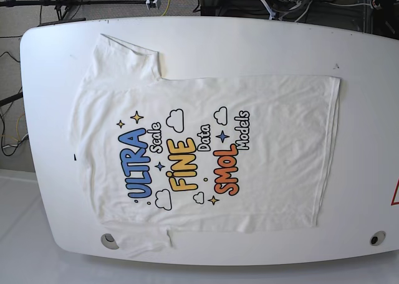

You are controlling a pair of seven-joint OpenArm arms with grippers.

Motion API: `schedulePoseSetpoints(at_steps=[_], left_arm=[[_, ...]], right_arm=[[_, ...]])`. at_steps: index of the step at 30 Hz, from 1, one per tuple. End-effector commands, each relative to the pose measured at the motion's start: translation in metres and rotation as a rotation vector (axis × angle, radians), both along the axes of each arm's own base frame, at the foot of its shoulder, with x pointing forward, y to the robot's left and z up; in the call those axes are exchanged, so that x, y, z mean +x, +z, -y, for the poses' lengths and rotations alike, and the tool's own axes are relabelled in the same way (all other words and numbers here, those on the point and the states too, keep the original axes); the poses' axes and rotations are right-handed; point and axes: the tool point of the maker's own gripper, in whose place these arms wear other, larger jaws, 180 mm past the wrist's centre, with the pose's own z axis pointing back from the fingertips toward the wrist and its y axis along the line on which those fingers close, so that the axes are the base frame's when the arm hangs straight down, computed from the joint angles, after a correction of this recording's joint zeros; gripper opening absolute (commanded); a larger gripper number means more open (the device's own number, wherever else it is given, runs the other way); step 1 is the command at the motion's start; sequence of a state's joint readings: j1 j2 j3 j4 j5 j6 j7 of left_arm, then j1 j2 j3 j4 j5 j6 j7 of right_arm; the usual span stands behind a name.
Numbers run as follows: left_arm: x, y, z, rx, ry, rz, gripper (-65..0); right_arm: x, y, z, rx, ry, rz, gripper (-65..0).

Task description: Fold the T-shirt properly

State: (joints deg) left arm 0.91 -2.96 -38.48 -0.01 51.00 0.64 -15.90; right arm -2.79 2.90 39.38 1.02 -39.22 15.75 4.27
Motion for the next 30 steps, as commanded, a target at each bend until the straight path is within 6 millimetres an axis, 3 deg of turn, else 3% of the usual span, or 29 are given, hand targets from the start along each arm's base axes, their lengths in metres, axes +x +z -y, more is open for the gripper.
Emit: schedulePoseSetpoints(at_steps=[1,11,13,23,30], left_arm=[[-0.001,0.001,-0.011,-0.033,0.01,-0.01,-63.2],[0.004,0.005,-0.033,0.012,-0.053,0.007,-65.0],[0.006,0.006,-0.031,0.004,-0.102,0.018,-65.0],[0.007,0.014,-0.056,0.055,-0.16,0.04,-65.0],[-0.005,0.019,-0.074,0.085,-0.121,0.045,-65.0]], right_arm=[[0.016,0.0,0.011,-0.021,-0.043,0.076,-65.0],[0.002,0.001,0.016,-0.036,-0.077,0.067,-65.0],[-0.009,0.002,0.017,-0.041,-0.087,0.066,-65.0],[-0.019,0.004,0.024,-0.06,-0.185,0.094,-65.0],[-0.031,0.007,0.036,-0.079,-0.209,0.101,-65.0]])
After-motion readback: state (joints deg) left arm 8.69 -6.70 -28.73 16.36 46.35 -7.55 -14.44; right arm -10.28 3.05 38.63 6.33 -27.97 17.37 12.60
